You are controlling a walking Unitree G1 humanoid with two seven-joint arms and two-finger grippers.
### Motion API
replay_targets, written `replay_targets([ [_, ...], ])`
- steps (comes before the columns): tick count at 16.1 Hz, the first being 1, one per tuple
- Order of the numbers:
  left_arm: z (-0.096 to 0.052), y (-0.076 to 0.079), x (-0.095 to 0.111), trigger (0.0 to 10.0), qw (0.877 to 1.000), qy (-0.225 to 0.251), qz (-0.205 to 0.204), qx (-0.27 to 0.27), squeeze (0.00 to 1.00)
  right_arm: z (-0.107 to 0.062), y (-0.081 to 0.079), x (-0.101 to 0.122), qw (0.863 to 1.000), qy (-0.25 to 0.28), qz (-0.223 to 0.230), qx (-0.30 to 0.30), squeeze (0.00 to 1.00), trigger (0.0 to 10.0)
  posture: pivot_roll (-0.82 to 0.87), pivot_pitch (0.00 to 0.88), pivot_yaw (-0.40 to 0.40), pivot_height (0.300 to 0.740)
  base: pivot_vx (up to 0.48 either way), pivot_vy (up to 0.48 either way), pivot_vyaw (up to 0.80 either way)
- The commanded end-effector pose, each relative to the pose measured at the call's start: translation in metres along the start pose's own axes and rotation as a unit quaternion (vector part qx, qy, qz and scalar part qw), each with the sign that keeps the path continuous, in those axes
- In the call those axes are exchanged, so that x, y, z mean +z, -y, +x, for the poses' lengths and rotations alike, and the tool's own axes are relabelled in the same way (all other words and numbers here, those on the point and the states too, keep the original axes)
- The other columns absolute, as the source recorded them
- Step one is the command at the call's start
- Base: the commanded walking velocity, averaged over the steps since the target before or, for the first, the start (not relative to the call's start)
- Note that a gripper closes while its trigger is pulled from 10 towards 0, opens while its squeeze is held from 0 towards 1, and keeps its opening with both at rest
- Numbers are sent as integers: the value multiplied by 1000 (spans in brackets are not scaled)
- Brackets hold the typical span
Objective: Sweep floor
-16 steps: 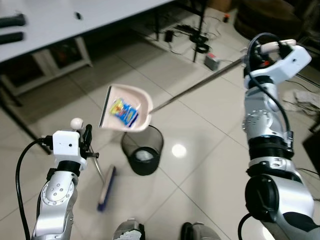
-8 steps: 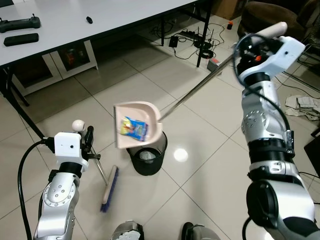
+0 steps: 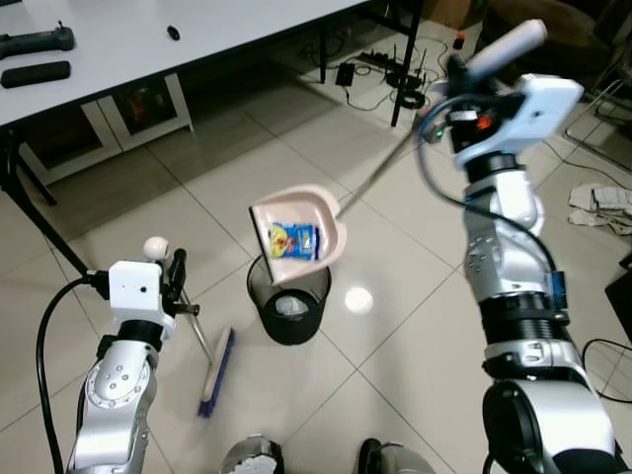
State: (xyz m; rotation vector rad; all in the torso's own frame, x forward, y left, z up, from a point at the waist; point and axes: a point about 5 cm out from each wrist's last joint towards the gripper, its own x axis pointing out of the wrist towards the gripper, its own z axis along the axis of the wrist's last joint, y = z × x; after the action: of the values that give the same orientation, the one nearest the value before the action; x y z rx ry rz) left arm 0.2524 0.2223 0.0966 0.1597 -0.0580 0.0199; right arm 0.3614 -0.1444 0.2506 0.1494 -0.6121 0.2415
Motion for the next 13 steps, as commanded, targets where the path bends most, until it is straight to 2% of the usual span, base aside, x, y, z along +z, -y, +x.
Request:
replay_targets([
  [1, 1, -1, 6, 10000, 1000, 13, 10, -3, 0, 1, -11, 14, 998, 47, -27, 38, 0, 10000, 93, 128, 25, 740, 0, 0, 0],
  [5, 2, 1, 6, 10000, 1000, 13, 11, -7, 0, -13, -39, 9, 985, 60, -88, 134, 0, 10000, 91, 127, 28, 740, 0, 0, 0],
  [9, 2, 3, 6, 10000, 1000, 13, 14, -13, 0, -31, -58, 3, 975, 73, -119, 175, 0, 10000, 89, 130, 32, 740, 0, 0, 0],
  [13, 3, 4, 6, 10000, 1000, 13, 17, -16, 0, -40, -70, 7, 959, 102, -148, 220, 0, 10000, 85, 128, 34, 740, 0, 0, 0],
])
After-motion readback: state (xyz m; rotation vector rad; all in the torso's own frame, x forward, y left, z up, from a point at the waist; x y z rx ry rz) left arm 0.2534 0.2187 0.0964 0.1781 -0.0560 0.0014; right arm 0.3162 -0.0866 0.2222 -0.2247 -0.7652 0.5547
